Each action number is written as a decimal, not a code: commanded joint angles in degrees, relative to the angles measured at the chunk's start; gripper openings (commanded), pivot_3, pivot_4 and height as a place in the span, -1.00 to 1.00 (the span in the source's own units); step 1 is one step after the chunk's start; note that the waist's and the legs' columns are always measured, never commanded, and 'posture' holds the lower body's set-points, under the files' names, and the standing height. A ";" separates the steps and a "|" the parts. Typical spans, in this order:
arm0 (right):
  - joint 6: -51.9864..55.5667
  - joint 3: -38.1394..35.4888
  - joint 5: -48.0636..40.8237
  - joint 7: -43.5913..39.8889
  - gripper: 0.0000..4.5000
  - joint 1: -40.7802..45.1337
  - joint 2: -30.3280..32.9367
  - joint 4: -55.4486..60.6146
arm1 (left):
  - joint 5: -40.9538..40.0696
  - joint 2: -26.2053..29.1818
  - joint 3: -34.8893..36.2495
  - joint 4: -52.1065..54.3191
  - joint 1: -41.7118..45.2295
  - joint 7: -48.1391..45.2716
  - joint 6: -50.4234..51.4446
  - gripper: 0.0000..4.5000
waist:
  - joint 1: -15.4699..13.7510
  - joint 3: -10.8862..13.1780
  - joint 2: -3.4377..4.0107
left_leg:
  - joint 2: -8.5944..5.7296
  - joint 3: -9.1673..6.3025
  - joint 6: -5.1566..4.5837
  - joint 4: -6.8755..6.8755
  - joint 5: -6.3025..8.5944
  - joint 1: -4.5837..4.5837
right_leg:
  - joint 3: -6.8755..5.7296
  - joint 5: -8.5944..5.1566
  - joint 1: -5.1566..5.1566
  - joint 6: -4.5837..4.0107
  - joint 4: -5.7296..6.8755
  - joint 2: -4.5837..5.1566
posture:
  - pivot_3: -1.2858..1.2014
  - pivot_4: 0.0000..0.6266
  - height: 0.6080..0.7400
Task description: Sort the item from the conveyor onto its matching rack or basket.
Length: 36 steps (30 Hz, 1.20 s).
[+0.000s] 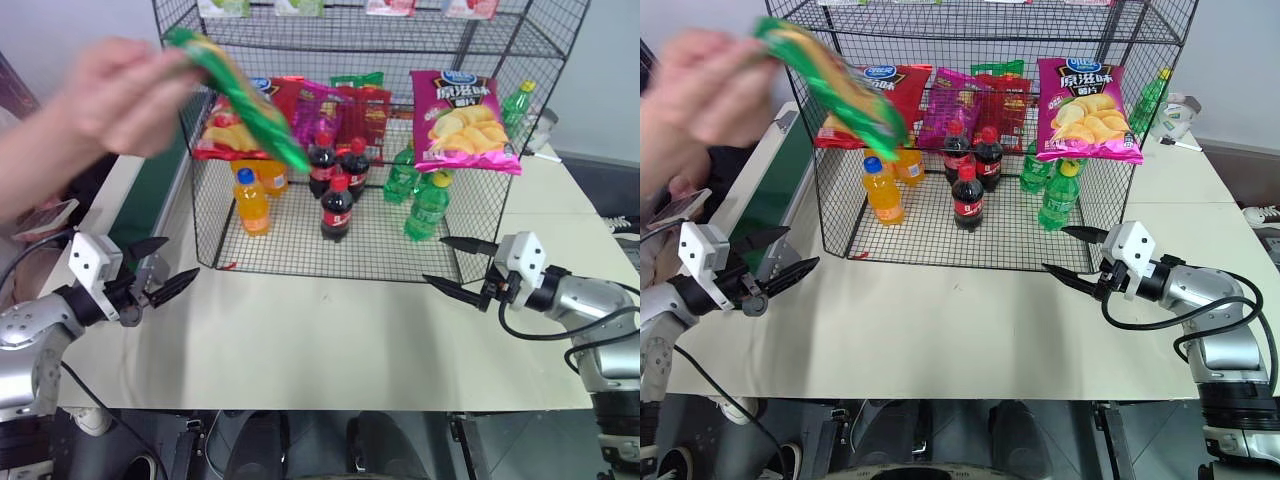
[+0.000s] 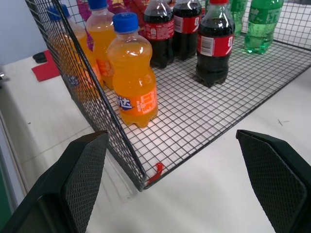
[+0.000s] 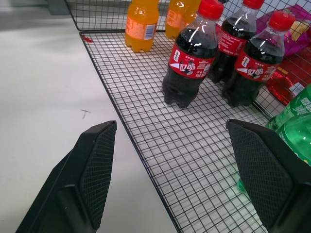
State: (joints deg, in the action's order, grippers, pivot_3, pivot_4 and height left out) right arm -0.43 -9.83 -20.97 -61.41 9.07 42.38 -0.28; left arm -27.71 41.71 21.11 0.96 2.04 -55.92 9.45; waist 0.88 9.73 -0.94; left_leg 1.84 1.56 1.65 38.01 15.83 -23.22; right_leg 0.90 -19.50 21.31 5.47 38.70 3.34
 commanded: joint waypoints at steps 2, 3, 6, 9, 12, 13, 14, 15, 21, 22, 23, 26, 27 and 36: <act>-1.33 -0.65 -0.23 -0.31 0.67 1.20 0.39 0.00 | 0.19 0.08 0.29 0.29 1.05 0.34 -1.23 1.00 | 0.02 0.00 0.00 | 0.00 0.00 0.00 0.00 0.00 0.00 | 0.00 0.00 0.00 0.00 0.00 0.00 | 0.03 -0.52 0.98; -1.24 -0.69 -0.37 -0.43 0.67 1.31 0.42 -0.09 | 0.34 0.07 0.13 0.26 1.23 0.31 -1.37 1.00 | 0.03 0.00 0.00 | 0.00 0.00 0.00 0.00 0.00 0.00 | 0.00 0.00 0.00 0.00 0.00 0.00 | 0.03 -0.52 0.98; -1.61 -0.73 -0.27 -0.87 0.67 1.73 0.59 -0.82 | 0.58 -0.22 -0.19 0.18 1.72 0.41 -1.69 1.00 | 0.02 0.00 0.00 | 0.00 0.00 0.00 0.00 0.00 0.00 | 0.00 0.00 0.00 0.00 0.01 0.00 | 0.03 -0.52 0.98; -1.38 -0.85 -0.39 -1.10 0.67 2.65 0.86 -1.09 | 0.62 -0.84 -0.16 0.35 1.80 0.72 -1.86 1.00 | 0.03 0.00 0.00 | 0.00 0.00 0.00 0.00 0.00 0.00 | 0.00 0.00 0.00 0.00 0.01 0.00 | 0.03 -0.52 0.98; -1.63 -0.75 -0.16 -1.23 0.67 3.06 0.86 -1.36 | 0.85 -1.42 -0.51 0.31 1.58 0.56 -2.10 1.00 | 0.04 0.00 0.00 | 0.00 0.00 0.00 0.01 0.00 0.00 | 0.00 0.00 0.00 0.00 0.03 0.00 | 0.03 -0.52 0.98; -1.77 -0.67 -0.05 -1.27 0.67 3.05 0.84 -1.37 | 0.97 -1.49 -0.68 0.21 1.61 0.47 -2.20 1.00 | 0.02 0.00 0.00 | 0.00 0.00 0.00 0.01 0.00 0.00 | 0.00 0.00 0.01 0.00 0.04 0.00 | 0.03 -0.52 0.98; -1.81 -0.65 -0.04 -1.24 0.67 2.96 0.81 -1.20 | 1.10 -1.43 -0.90 0.10 1.73 0.28 -2.35 1.00 | 0.01 0.00 0.00 | 0.00 0.00 0.00 0.01 0.00 0.00 | 0.00 0.00 0.01 0.00 0.04 0.00 | 0.03 -0.52 0.98; -1.82 -0.65 -0.04 -1.17 0.67 2.86 0.77 -1.03 | 1.09 -1.37 -1.08 -0.03 1.99 0.16 -2.38 1.00 | 0.01 0.00 0.00 | 0.00 0.00 0.00 0.01 0.00 0.00 | 0.00 0.00 0.01 0.00 0.04 0.00 | 0.03 -0.52 0.98; -2.23 -0.73 0.06 -0.70 0.67 1.56 0.61 -0.07 | 1.03 -0.87 -2.02 -1.37 3.79 -0.57 -2.39 1.00 | -0.07 0.00 0.00 | -0.01 0.01 0.00 0.04 0.00 0.00 | 0.00 0.00 0.01 0.00 0.06 0.00 | 0.03 -0.52 0.98; -2.30 -0.75 0.05 -0.67 0.67 1.42 0.61 -0.05 | 1.03 -0.93 -2.11 -1.33 3.84 -0.68 -2.35 1.00 | -0.06 0.00 0.00 | -0.01 0.01 0.00 0.04 0.00 0.00 | 0.01 0.00 0.01 0.00 0.06 0.01 | 0.03 -0.52 0.98; -2.40 -0.75 0.08 -0.65 0.67 1.27 0.61 -0.03 | 0.97 -1.05 -2.17 -1.27 3.87 -0.70 -2.25 1.00 | -0.02 0.00 0.00 | -0.01 0.01 0.00 0.04 0.00 0.00 | 0.01 0.00 0.01 0.00 0.06 0.00 | 0.03 -0.52 0.98; -2.73 -0.67 0.29 -0.71 0.67 0.90 0.71 0.03 | 0.93 -1.25 -2.32 -1.04 3.69 -0.64 -2.20 1.00 | 0.10 0.00 0.00 | 0.00 0.01 0.00 0.04 0.00 0.00 | 0.01 0.00 0.03 0.00 0.10 -0.01 | 0.03 -0.52 0.98; -2.84 -0.70 0.33 -0.75 0.67 0.78 0.71 0.03 | 0.93 -1.35 -2.35 -0.92 3.56 -0.58 -2.22 1.00 | 0.10 0.00 0.00 | 0.00 0.01 0.00 0.04 0.00 0.00 | 0.01 0.00 0.03 0.00 0.10 -0.01 | 0.03 -0.52 0.98; -3.58 -0.67 0.90 -0.49 0.67 1.45 0.42 -0.87 | -0.08 -1.62 -3.37 -2.40 4.84 -2.12 -1.88 1.00 | -0.03 0.00 0.00 | 0.00 0.01 0.00 0.05 0.00 0.00 | 0.01 0.00 0.03 0.00 0.11 -0.02 | 0.03 -0.52 0.98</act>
State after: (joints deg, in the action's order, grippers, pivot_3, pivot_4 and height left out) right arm -2.86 -9.68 -19.78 -62.23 10.17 42.56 -1.92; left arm -26.65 39.85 17.07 -2.16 6.45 -57.38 7.83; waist 0.85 9.73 -0.94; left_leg 1.83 1.57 1.65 38.06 15.83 -23.22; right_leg 0.91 -19.50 21.34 5.47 38.81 3.32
